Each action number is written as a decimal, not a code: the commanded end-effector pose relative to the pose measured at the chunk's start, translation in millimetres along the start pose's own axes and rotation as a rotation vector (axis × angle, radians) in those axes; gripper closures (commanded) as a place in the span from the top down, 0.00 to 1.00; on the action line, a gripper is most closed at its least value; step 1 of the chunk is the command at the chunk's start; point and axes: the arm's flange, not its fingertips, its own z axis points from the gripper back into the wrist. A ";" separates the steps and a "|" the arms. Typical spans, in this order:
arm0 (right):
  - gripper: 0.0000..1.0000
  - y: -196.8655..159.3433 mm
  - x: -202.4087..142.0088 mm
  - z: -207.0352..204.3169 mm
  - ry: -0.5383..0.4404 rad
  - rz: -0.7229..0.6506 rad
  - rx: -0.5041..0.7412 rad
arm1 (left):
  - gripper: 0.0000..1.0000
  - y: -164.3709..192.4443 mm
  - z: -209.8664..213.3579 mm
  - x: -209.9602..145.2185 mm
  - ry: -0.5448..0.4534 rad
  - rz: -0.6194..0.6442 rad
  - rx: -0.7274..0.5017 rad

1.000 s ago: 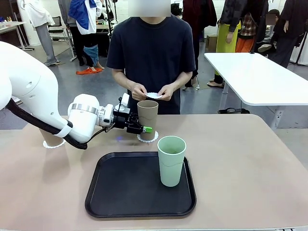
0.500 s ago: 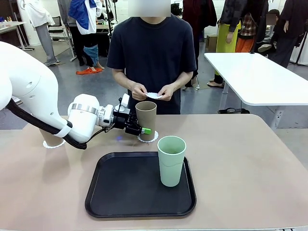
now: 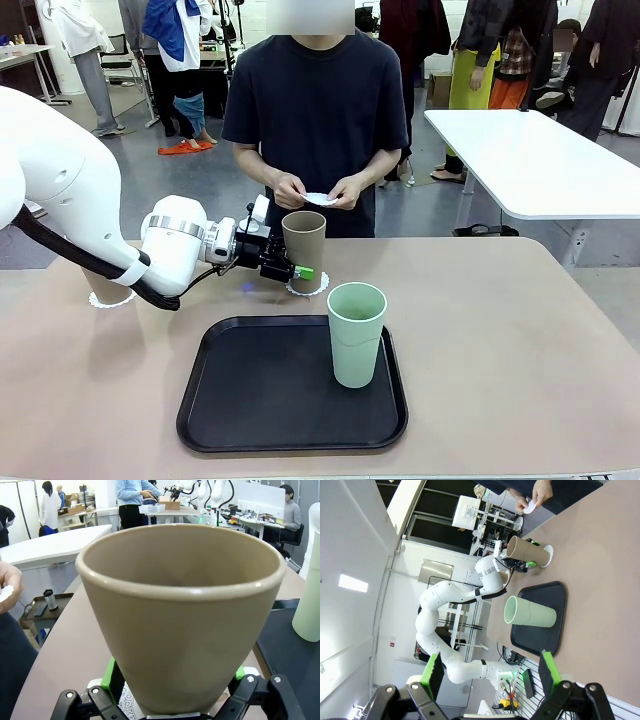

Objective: Place coasters on the table and set cups on them.
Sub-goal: Take one Reusable plastic cup from the Flat Tray and place it on a coaster set by the human.

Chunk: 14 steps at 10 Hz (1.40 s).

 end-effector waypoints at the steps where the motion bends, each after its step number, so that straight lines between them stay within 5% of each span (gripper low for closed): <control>1: 1.00 -0.1 1.0 -2.0 -0.014 -0.004 0.007 | 1.00 -1.2 0.8 -1.4 0.007 -0.021 -0.027; 14: 1.00 -0.1 1.0 -2.0 -0.014 -0.004 0.007 | 1.00 -7.8 18.1 -14.8 0.117 0.042 -0.004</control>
